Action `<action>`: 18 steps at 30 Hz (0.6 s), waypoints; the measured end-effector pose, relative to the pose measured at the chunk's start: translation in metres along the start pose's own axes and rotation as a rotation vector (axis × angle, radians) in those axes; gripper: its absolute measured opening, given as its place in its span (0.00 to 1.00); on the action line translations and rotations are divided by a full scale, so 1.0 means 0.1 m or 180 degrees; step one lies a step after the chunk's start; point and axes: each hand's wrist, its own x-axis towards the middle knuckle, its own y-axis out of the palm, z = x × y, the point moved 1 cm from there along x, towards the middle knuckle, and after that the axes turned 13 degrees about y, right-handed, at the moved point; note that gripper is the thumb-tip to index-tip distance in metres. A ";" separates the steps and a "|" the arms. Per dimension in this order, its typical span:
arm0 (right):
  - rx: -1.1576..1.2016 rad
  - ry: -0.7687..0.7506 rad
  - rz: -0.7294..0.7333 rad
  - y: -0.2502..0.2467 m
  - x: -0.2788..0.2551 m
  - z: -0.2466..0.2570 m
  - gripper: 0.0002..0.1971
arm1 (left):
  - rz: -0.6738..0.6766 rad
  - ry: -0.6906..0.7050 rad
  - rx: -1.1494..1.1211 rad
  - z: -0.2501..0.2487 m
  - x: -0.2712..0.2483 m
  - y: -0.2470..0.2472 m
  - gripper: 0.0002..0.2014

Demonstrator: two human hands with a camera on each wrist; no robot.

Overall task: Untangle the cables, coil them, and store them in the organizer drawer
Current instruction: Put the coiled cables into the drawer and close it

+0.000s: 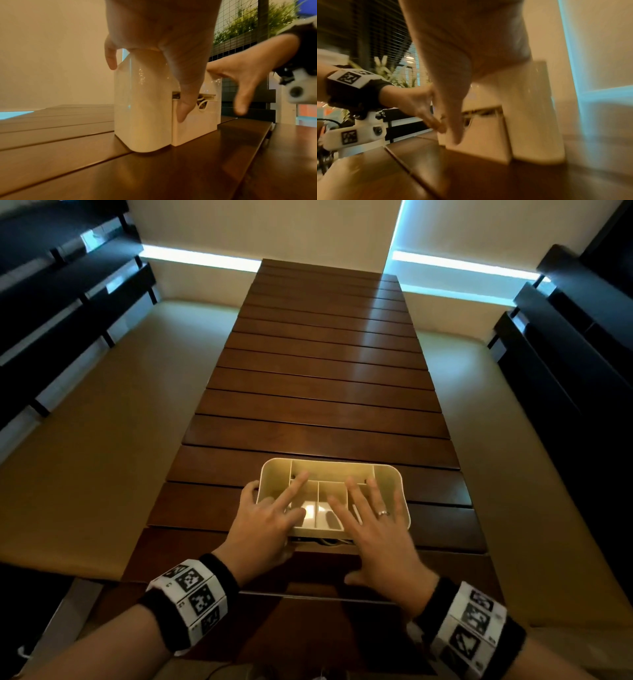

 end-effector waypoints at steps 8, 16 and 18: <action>0.0412 0.0044 -0.0777 0.16 0.16 -0.04 0.44 | 0.0036 -0.0064 0.0056 0.09 0.09 -0.02 0.23; 0.0475 0.0196 -0.0995 0.21 0.49 -0.12 0.28 | 0.0194 -0.0356 -0.0171 0.30 0.50 -0.03 0.12; 0.0498 0.0315 -0.0770 0.17 0.69 -0.15 0.30 | 0.0386 -0.0404 -0.0021 0.44 0.70 -0.04 0.12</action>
